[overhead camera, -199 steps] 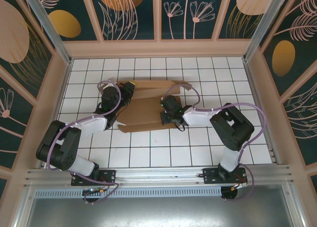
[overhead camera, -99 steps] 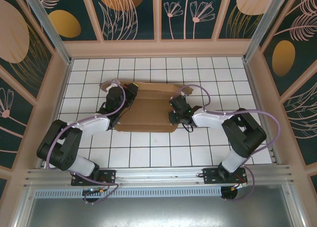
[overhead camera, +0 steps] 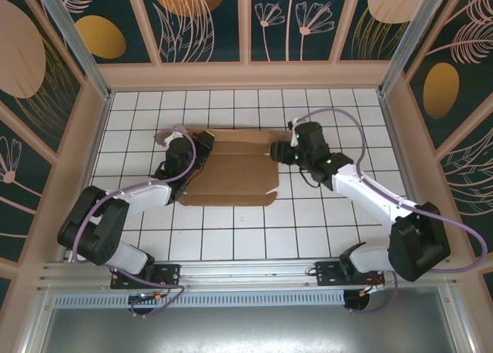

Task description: Fold the paper box

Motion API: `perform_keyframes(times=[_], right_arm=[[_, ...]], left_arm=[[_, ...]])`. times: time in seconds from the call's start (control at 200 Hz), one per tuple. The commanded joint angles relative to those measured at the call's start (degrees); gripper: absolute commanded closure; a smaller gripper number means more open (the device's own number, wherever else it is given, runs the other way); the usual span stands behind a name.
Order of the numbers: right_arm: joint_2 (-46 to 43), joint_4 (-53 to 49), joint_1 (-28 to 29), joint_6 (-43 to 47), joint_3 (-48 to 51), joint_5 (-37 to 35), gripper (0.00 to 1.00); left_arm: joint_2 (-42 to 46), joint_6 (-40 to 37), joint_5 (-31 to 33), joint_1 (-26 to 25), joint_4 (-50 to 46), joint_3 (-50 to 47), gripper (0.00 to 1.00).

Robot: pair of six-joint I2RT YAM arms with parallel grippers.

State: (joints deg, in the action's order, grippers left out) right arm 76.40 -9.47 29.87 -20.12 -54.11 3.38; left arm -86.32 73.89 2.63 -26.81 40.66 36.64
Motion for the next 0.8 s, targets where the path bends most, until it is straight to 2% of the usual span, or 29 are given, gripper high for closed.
perform_keyframes(times=[0.0, 0.2, 0.52, 0.671, 0.796], right_arm=[[3.5, -2.9, -3.3, -4.6, -6.2, 9.2, 0.41], [12.0, -5.2, -5.0, -7.5, -13.4, 15.2, 0.41], [18.7, 0.3, -5.0, -12.0, -14.1, 21.3, 0.41], [20.9, 4.5, -5.1, -15.1, -14.8, 24.4, 0.48], [22.0, 11.9, -6.0, -20.3, -13.2, 28.9, 0.56]], left_arm=[[-1.8, -1.4, 1.9, -0.2, -0.5, -0.1, 1.00], [-2.5, -1.0, 1.8, -0.2, -1.1, 1.2, 1.00], [-3.8, -0.3, 0.9, -0.2, -1.2, 2.1, 1.00], [-4.8, 0.5, 0.3, -0.2, -0.2, 1.9, 1.00], [-5.2, 0.8, 0.3, -0.2, 0.2, 1.6, 1.00]])
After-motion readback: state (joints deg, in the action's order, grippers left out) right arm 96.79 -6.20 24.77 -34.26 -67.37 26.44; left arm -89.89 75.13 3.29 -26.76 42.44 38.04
